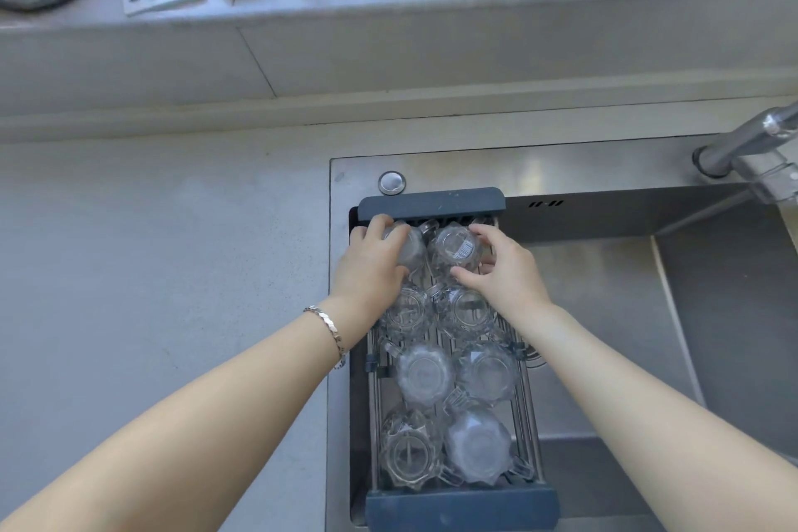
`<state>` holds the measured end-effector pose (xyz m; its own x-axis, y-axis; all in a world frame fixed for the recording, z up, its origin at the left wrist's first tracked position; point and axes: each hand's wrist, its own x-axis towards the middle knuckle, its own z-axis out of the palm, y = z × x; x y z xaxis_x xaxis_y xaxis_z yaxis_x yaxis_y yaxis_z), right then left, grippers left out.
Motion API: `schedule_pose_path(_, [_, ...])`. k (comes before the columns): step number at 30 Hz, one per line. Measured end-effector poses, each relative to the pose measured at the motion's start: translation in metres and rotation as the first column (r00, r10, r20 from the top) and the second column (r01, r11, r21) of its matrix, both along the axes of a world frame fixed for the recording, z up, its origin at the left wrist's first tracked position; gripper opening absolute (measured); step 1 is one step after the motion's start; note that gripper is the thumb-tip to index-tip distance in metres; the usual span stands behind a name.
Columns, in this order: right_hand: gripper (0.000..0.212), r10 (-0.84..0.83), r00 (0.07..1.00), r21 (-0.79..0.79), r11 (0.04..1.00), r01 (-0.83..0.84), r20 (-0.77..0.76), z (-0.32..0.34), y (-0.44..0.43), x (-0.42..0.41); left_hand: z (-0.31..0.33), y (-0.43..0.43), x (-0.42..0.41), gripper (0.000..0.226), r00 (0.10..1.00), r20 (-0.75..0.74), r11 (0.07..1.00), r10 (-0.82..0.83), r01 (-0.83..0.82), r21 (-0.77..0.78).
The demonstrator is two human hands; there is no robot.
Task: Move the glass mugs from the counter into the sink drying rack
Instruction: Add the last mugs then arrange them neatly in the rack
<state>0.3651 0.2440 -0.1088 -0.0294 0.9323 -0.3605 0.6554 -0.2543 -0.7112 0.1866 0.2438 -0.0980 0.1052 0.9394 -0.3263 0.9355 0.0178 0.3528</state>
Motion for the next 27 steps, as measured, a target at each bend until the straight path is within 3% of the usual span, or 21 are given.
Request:
schedule_pose_path(4, [0.064, 0.019, 0.999, -0.046, 0.999, -0.021, -0.044, 0.004, -0.003, 0.003, 0.005, -0.011, 0.003, 0.049, 0.996, 0.04, 0.993, 0.075, -0.078, 0.084])
schedule_pose_path(6, [0.062, -0.009, 0.999, -0.037, 0.999, 0.007, -0.044, 0.008, -0.011, 0.005, 0.012, -0.016, 0.005, 0.045, 0.995, 0.102, 0.983, 0.008, -0.026, 0.18])
schedule_pose_path(8, [0.06, -0.039, 0.999, -0.001, 0.999, 0.039, 0.017, 0.013, -0.023, 0.009, 0.017, -0.025, 0.008, 0.049, 0.983, 0.077, 0.982, -0.165, 0.157, 0.108])
schedule_pose_path(10, [0.068, 0.028, 0.995, -0.04, 0.999, -0.024, 0.096, 0.016, -0.038, 0.01, 0.016, -0.034, 0.01, 0.061, 0.961, -0.063, 0.962, -0.27, 0.267, -0.056])
schedule_pose_path(13, [0.075, 0.18, 0.962, -0.118, 0.98, -0.158, 0.204, 0.012, -0.057, 0.006, 0.008, -0.045, 0.01, 0.064, 0.967, -0.14, 0.97, -0.212, 0.192, -0.147])
schedule_pose_path(16, [0.07, 0.174, 0.948, -0.106, 0.983, -0.151, 0.265, 0.011, -0.061, 0.001, 0.01, -0.052, 0.015, 0.054, 0.988, -0.121, 0.987, -0.093, 0.075, -0.143])
schedule_pose_path(23, [0.069, 0.17, 0.957, -0.147, 0.98, -0.137, 0.235, 0.01, -0.058, 0.0, 0.013, -0.054, 0.019, 0.054, 0.988, -0.144, 0.989, 0.051, -0.071, -0.131])
schedule_pose_path(27, [0.073, 0.208, 0.954, -0.17, 0.97, -0.173, 0.215, 0.009, -0.057, 0.001, 0.01, -0.054, 0.013, 0.064, 0.992, -0.123, 0.989, -0.013, -0.005, -0.15])
